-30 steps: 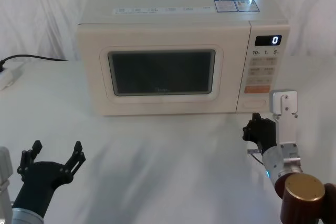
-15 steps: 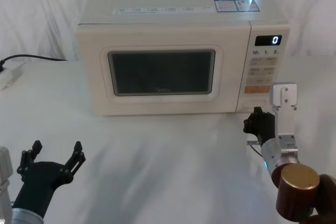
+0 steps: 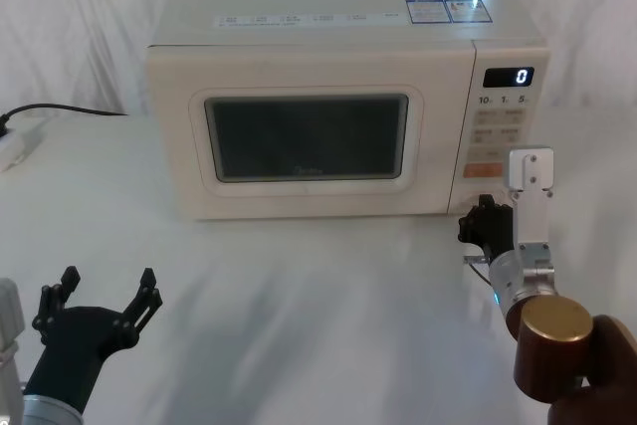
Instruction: Press the button to open the microwave door with one hand; close the microwave door with the other hand.
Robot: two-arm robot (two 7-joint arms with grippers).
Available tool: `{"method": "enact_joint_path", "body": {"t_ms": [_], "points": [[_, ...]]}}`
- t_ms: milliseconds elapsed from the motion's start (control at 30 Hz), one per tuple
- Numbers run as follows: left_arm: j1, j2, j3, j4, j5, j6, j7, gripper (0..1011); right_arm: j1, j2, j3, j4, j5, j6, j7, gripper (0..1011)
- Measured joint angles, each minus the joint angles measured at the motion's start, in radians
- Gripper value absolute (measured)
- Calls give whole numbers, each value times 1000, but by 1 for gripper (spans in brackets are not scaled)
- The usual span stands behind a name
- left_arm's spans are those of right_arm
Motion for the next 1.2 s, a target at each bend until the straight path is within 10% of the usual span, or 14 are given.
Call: {"method": "enact_joint_path", "body": {"t_ms": [1200], "points": [[0,0,0,0,0,0,0,1001,26,-22,22,36,-36,-5,-17,0]]}}
